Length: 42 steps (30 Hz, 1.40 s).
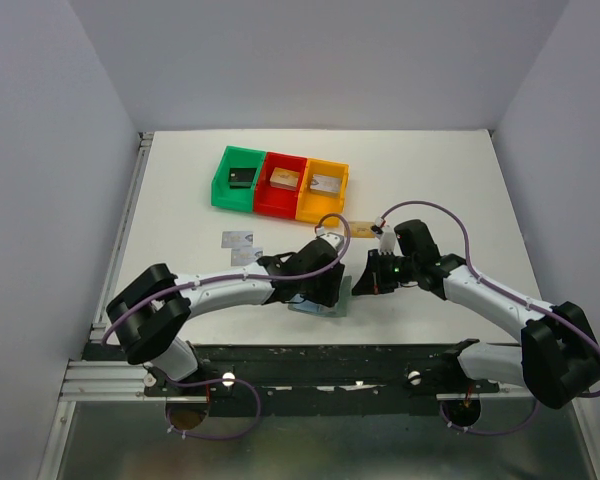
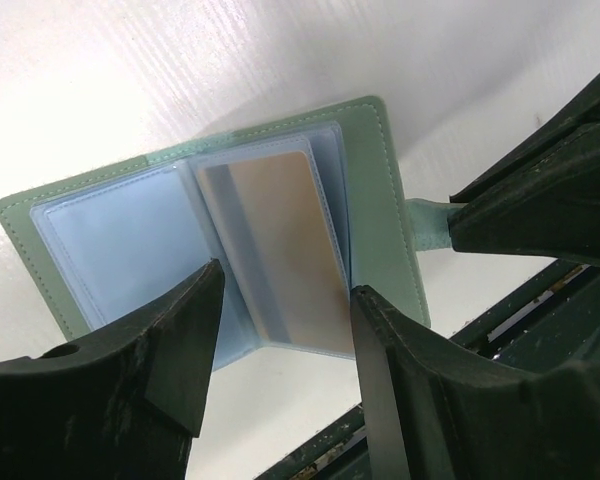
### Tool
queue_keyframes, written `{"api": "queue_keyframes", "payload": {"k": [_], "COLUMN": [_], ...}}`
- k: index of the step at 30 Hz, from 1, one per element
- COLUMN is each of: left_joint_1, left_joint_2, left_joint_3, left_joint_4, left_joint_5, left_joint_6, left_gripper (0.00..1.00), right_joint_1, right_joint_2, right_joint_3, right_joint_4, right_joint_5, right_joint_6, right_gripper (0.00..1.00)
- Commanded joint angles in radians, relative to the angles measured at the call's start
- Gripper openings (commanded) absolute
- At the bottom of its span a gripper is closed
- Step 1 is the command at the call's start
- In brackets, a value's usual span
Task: Take the credit cards out of the card holder
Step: Remove the credit card from the card holder.
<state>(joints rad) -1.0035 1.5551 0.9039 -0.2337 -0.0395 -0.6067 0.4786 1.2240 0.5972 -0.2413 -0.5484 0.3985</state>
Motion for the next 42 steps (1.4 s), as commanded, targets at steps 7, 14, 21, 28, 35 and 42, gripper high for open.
{"api": "queue_keyframes", "payload": {"k": [7, 14, 21, 28, 35, 42], "left_joint_1": [0.014, 0.029, 0.037, 0.037, 0.039, 0.039], "left_joint_2": [-0.044, -0.076, -0.098, -0.102, -0.084, -0.043], "left_joint_3": [-0.046, -0.072, -0.083, -0.085, -0.080, -0.065], "left_joint_4": [-0.070, -0.082, -0.090, -0.096, -0.105, -0.099], "left_joint_5": [-0.086, -0.111, -0.125, -0.132, -0.134, -0.117], "left_joint_6": [-0.016, -0.030, -0.033, -0.034, -0.030, -0.028], "left_gripper": [0.66, 0.66, 0.68, 0.71, 0.73, 0.74], "right_joint_1": [0.006, 0.006, 0.006, 0.006, 0.005, 0.006], "right_joint_2": [-0.003, -0.003, 0.005, 0.009, 0.014, 0.019], "right_joint_3": [0.003, 0.006, 0.007, 0.012, 0.012, 0.010], "right_joint_4": [-0.009, -0.012, -0.012, -0.013, -0.012, -0.009], "right_joint_5": [-0.019, -0.021, -0.021, -0.019, -0.021, -0.027], "right_joint_6": [-0.017, -0.018, -0.021, -0.023, -0.023, -0.018], "right_gripper": [0.00, 0.00, 0.00, 0.00, 0.00, 0.00]}}
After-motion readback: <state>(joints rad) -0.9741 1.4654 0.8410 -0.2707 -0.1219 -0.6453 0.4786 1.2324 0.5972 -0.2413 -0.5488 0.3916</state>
